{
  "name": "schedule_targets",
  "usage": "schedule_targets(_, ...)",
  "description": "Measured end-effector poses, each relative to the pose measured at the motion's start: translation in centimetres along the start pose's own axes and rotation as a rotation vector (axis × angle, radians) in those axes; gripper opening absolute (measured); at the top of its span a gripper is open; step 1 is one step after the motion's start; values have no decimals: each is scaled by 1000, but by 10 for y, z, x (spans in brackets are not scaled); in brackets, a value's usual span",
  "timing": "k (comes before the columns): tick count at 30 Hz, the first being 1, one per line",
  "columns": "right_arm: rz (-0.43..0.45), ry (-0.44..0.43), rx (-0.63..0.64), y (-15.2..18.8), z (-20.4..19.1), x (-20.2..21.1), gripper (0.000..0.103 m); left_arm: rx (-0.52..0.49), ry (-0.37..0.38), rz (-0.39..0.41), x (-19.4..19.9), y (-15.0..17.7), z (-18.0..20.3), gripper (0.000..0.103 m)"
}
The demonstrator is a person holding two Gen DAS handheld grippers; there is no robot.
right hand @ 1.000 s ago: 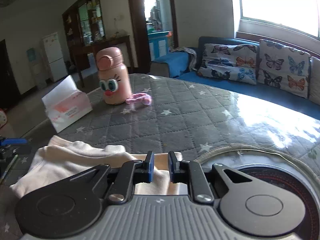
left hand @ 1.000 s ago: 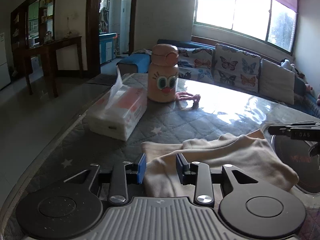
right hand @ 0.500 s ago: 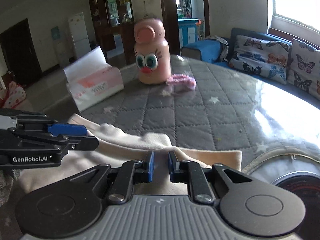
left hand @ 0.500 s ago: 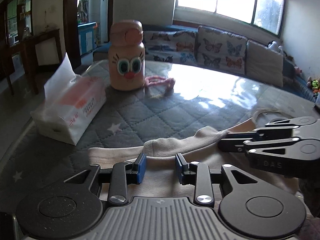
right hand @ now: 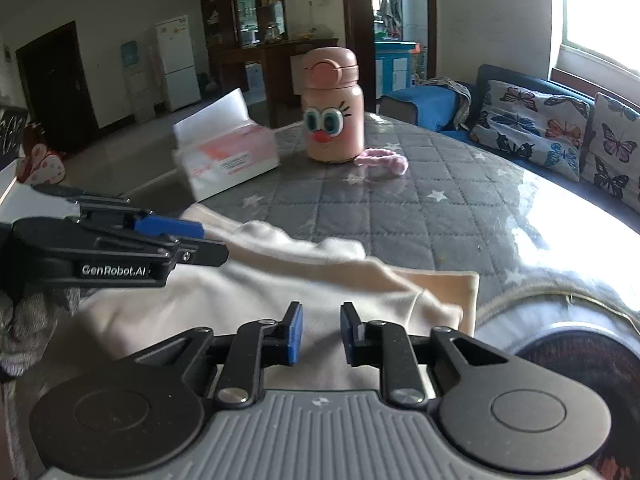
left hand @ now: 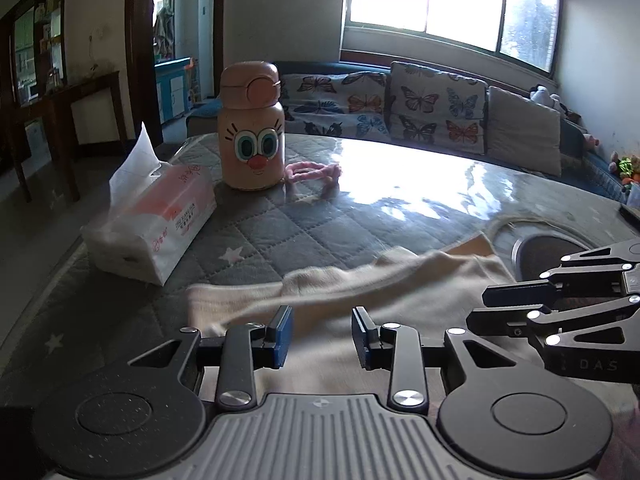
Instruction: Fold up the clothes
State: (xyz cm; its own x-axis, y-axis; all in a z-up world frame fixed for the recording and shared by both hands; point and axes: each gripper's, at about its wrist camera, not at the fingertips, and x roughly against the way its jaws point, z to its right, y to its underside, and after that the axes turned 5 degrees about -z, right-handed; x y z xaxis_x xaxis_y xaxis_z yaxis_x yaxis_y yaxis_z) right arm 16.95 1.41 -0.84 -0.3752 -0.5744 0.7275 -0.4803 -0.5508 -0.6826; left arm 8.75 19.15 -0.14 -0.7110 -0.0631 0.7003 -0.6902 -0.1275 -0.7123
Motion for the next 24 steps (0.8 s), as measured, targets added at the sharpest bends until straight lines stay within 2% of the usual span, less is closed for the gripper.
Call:
schedule_targets(6,0,6,18,29,-13,21,25,-39,-23,15,29,31,9,36)
schedule_targets(11,11,18,-4,49,-18,33,26,-33,-43,7,36,50,13,36)
schedule_targets(15,49,44,-4,49,-25,36,26,-38,-68,8,33,58,17,36)
schedule_targets(20,70,12,-9,42,-36,27,26,-15,-71,7,33,59,16,37)
schedule_targets(23,47,30,16,46,-41,15,27,-2,-65,12,38,61,17,44)
schedule_targets(24,50,26,14,47,-42,17,31,2,-61,16,40,62,17,49)
